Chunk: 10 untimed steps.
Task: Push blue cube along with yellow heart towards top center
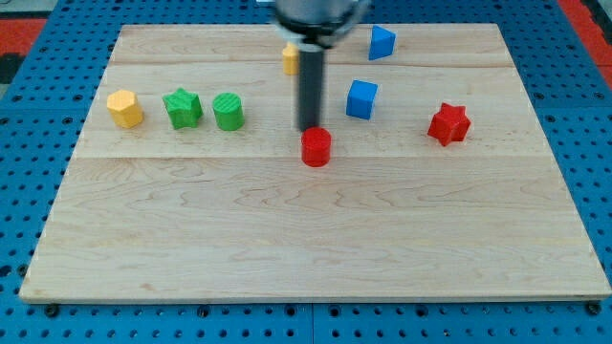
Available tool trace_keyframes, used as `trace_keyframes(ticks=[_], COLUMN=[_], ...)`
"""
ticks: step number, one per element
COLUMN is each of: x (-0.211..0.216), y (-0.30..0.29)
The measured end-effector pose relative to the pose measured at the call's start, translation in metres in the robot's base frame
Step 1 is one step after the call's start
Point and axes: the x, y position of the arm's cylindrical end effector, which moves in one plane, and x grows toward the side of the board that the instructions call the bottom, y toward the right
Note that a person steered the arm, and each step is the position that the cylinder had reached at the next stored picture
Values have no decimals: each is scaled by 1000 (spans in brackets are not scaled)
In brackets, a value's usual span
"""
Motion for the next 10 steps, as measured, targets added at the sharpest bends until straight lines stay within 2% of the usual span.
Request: trace_keyframes(ticks=[1, 2, 4, 5, 6, 8, 9, 10], x=[2, 11, 7, -31, -60, -84, -61, -69], y=[-43, -122, -227, -224, -166, 4, -13, 62])
